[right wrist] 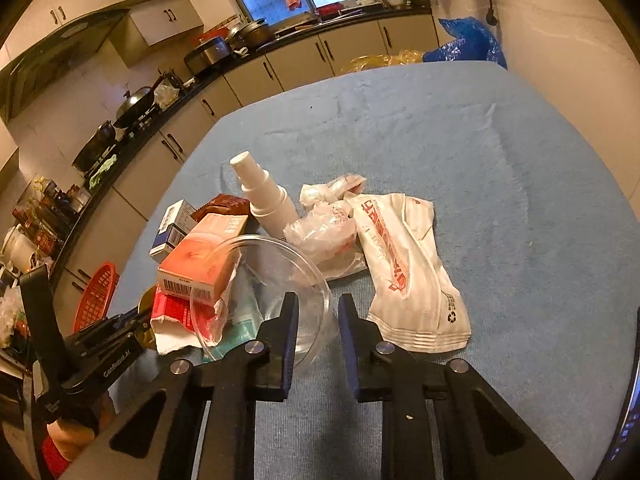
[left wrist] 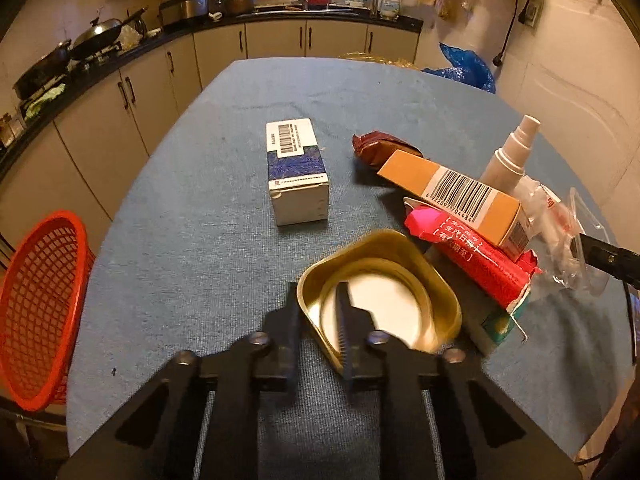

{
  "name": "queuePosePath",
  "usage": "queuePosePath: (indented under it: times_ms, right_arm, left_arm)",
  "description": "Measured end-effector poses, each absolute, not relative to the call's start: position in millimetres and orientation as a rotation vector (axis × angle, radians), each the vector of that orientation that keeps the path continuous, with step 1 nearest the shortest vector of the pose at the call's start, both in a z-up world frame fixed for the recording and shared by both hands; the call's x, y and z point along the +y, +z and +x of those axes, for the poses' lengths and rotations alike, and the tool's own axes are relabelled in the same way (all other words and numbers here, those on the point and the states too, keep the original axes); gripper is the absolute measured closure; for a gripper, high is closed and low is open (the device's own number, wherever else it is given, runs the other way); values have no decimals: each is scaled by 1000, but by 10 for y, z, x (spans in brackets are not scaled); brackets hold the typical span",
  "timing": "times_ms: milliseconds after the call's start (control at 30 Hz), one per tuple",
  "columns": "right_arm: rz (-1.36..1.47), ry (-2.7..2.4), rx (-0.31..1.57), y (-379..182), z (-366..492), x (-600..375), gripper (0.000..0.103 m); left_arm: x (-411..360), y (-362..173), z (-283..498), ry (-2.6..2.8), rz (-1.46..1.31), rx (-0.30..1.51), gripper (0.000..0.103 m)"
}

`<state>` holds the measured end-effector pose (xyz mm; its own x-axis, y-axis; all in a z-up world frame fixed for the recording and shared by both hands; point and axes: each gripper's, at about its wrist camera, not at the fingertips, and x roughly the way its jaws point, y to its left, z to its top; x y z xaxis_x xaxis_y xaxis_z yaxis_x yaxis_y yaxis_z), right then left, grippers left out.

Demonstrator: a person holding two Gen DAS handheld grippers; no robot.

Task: Collect trash
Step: 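Grasp the gold tray rim with the left tool while the right tool grasps the clear bowl, then lift the gold tray with the left tool and carry it toward the wastebasket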

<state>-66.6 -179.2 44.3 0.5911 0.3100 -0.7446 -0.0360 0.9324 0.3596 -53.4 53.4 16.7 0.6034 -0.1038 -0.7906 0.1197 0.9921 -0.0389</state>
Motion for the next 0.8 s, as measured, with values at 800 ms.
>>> queuePosePath:
  times_ms: [800]
  right_arm:
    - [231, 271, 747, 976, -1141, -1384, 84]
  left_arm:
    - [841, 763, -1203, -85, -29, 673, 90]
